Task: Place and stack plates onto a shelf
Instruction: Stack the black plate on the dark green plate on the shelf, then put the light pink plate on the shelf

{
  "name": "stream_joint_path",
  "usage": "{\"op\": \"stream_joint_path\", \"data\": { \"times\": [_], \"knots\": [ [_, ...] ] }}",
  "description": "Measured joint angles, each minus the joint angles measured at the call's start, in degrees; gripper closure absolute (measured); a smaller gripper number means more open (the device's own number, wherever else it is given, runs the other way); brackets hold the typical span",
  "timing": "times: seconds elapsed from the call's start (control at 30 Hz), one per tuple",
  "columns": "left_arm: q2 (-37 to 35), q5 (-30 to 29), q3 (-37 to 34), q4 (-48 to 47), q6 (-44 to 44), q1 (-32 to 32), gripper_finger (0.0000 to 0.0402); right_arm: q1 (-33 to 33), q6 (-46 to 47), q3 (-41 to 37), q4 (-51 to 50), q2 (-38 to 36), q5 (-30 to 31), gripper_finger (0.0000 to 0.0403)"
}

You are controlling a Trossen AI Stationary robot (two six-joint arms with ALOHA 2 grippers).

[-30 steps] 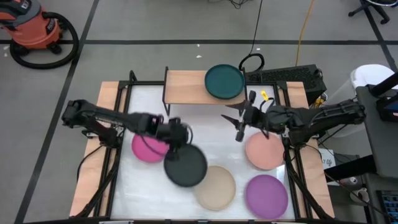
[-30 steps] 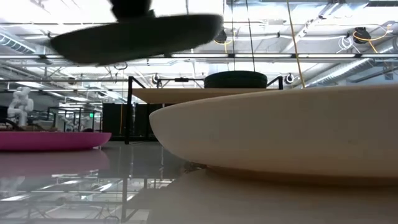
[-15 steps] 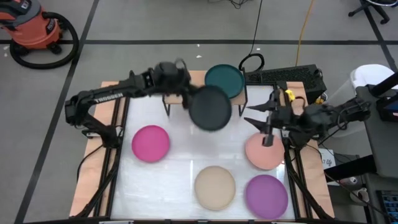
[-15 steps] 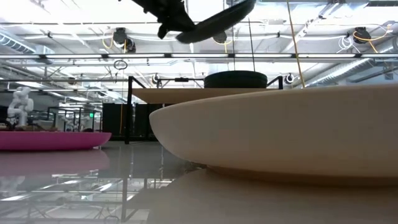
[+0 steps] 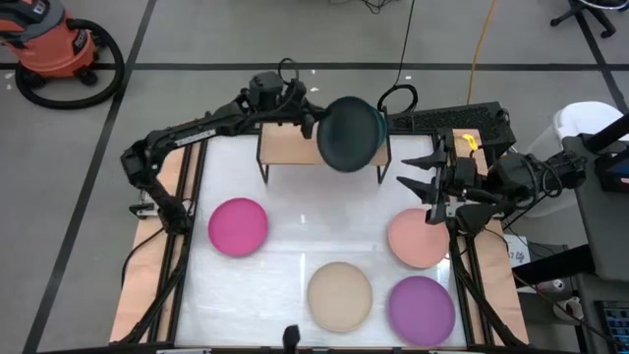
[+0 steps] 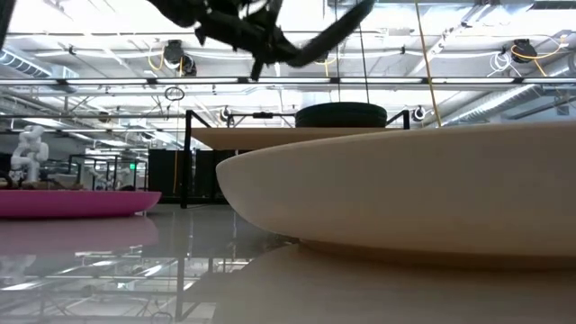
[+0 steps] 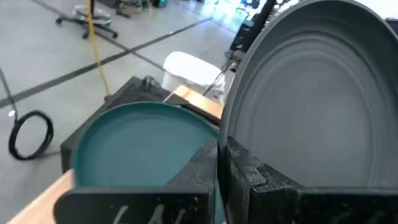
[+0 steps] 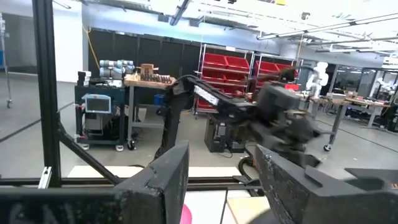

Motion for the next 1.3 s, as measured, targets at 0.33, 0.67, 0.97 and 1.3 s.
{"op": "stream_joint_path", "data": {
  "times": [0.33,0.67,0.97,1.3],
  "knots": [
    [8.8,1.6,8.3,-6.8,0.2,2.1,0.0364,0.0,0.1,0.0,-2.3,0.8,0.0,0.0236],
    [8.8,-5.5,8.8,-5.4,2.9,2.8,0.0298,0.0,-0.1,0.0,-3.5,0.8,0.0,0.0236],
    [6.3,-3.9,8.7,-5.7,8.9,1.9,0.0285,0.0,-0.1,0.0,-4.8,0.9,0.0,0.0236],
    [-8.3,-3.8,8.7,-11.9,19.5,-4.8,0.0284,0.0,2.8,-1.9,-7.5,0.8,0.3,0.0236]
  ]
}}
